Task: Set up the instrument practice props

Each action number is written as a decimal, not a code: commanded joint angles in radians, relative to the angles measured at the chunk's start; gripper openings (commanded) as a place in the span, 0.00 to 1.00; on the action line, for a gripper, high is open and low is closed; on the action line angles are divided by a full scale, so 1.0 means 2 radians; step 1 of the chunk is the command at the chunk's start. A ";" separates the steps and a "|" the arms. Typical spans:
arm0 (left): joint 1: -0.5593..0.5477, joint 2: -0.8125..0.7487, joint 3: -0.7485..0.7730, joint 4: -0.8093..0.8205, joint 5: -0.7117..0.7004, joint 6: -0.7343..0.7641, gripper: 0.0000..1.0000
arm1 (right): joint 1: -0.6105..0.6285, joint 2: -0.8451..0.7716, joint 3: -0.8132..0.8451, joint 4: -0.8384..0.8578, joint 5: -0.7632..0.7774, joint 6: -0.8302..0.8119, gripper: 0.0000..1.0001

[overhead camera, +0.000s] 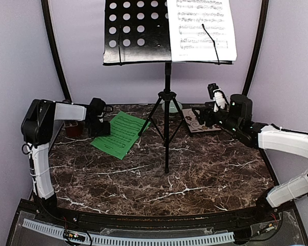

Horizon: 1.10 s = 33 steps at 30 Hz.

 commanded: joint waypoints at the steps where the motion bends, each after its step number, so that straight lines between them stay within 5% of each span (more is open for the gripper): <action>1: -0.043 -0.103 -0.142 -0.006 -0.005 -0.063 0.67 | 0.003 -0.017 -0.013 0.017 0.006 0.005 0.73; 10: -0.145 -0.281 -0.334 0.056 0.075 -0.117 0.66 | 0.005 -0.014 -0.014 0.018 -0.002 0.012 0.73; 20: -0.052 -0.414 -0.370 0.159 0.108 -0.103 0.76 | 0.028 -0.013 -0.007 -0.001 -0.016 0.028 0.73; 24: 0.030 -0.341 -0.310 0.165 0.186 -0.057 0.77 | 0.046 -0.016 -0.011 -0.004 -0.024 0.041 0.72; 33: 0.053 -0.134 -0.103 0.087 0.168 -0.006 0.79 | 0.115 -0.005 -0.027 -0.004 -0.009 0.072 0.70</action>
